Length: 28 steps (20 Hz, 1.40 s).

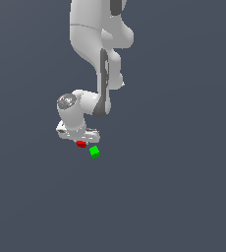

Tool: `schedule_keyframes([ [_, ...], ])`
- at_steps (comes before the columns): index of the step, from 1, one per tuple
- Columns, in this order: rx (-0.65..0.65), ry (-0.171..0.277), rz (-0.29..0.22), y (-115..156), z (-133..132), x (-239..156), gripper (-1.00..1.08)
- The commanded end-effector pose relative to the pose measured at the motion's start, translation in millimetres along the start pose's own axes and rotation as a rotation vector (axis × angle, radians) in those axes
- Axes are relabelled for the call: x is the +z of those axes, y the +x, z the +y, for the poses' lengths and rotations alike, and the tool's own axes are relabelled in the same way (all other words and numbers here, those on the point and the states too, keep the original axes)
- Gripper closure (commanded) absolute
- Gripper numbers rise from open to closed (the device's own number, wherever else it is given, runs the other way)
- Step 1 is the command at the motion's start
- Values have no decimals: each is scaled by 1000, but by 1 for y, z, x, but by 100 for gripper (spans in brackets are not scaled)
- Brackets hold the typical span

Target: Stack the red cube on top of the green cube.

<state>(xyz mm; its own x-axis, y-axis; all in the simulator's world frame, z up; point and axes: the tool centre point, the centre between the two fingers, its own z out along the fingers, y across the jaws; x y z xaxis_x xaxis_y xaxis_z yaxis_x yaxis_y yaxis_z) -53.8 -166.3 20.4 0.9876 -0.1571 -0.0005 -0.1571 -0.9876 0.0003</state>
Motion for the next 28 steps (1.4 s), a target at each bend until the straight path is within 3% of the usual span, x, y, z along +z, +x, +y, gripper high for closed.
schedule_keyframes([
  [1, -1, 0, 1, 0, 0, 0, 108],
  [13, 0, 0, 0, 0, 0, -10, 108],
  [28, 0, 1, 1, -1, 0, -94, 108],
])
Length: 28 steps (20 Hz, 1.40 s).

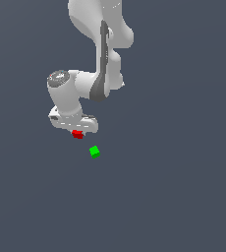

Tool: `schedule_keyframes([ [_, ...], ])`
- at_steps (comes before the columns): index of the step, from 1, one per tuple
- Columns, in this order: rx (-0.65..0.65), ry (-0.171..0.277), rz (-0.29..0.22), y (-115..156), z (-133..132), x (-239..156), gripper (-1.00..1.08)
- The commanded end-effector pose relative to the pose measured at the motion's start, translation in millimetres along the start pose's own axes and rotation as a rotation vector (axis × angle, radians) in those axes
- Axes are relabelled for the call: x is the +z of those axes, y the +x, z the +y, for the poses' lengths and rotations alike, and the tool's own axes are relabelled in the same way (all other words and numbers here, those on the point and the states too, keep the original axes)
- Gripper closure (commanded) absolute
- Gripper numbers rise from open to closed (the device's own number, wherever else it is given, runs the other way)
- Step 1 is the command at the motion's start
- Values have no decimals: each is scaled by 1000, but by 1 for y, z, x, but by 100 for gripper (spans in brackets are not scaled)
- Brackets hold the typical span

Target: Stack the red cube on top of the green cube.

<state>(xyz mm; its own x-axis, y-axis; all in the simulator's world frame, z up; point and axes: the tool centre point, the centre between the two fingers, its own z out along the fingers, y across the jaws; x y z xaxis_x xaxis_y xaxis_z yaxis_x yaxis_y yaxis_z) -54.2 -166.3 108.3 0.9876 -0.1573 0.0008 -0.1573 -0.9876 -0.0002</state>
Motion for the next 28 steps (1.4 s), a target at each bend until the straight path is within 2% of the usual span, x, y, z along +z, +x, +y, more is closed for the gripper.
schedule_keyframes([
  [1, 0, 0, -1, 0, 0, -9, 108],
  [10, 0, 0, 0, 4, -8, -5, 108],
  [22, 0, 1, 0, 37, -68, 37, 108],
  [28, 0, 0, -1, 46, -82, 47, 108],
])
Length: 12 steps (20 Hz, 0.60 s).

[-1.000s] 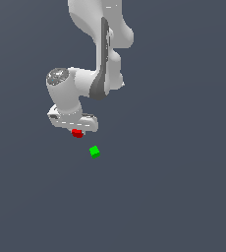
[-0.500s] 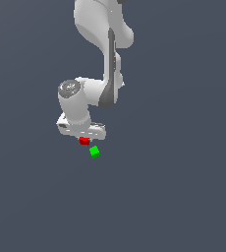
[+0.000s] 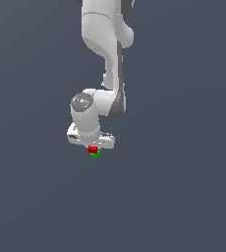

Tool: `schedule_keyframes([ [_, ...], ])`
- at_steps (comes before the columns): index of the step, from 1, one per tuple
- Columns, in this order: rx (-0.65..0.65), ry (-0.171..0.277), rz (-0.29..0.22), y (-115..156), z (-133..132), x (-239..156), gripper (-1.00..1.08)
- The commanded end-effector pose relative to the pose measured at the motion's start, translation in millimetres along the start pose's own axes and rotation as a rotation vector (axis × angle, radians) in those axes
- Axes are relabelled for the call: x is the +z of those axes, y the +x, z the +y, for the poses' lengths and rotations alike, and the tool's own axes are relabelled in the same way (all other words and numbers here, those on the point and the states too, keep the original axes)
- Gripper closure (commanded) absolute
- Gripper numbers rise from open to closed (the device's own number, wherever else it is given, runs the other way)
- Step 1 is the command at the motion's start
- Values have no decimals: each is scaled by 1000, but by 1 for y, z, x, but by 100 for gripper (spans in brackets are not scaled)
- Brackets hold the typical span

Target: Stack the red cube on top of the green cube.

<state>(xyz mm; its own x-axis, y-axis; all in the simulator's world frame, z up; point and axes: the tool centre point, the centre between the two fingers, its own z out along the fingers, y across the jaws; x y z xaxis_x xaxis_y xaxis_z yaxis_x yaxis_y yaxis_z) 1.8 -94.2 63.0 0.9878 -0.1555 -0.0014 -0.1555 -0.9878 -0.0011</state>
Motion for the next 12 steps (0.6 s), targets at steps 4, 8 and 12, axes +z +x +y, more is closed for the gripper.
schedule_keyframes([
  [4, 1, -1, 1, 3, -2, 1, 108],
  [8, 1, -1, 1, 3, -2, 1, -92],
  [12, 1, -1, 1, 3, -2, 1, -92],
])
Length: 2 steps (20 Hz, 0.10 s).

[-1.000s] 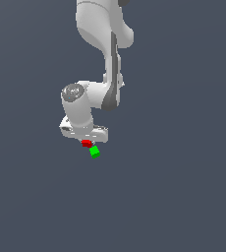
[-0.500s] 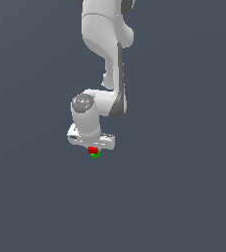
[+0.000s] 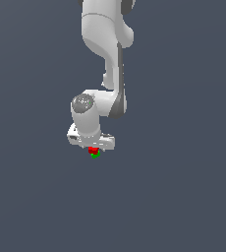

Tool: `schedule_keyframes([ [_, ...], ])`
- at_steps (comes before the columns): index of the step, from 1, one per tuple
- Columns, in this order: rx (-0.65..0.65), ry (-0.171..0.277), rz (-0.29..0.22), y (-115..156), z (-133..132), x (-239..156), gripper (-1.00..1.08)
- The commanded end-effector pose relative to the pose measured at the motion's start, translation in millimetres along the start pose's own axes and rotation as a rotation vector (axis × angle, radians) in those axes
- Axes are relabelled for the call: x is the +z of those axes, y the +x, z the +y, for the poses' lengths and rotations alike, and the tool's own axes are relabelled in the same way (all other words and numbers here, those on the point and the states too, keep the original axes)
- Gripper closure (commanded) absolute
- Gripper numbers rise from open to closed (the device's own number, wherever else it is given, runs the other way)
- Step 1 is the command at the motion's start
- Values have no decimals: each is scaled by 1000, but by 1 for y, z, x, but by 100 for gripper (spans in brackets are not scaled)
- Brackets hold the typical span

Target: Stack the red cube on top of the green cube.

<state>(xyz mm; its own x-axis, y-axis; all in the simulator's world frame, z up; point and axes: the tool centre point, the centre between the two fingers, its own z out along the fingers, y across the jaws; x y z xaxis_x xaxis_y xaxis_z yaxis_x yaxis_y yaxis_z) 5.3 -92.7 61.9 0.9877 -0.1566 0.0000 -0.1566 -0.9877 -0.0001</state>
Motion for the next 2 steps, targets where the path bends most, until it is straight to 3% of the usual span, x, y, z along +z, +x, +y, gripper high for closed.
schedule_keyframes([
  [1, 0, 0, 0, 0, 0, 0, -92],
  [2, 0, 0, 0, 0, 0, 0, -92],
])
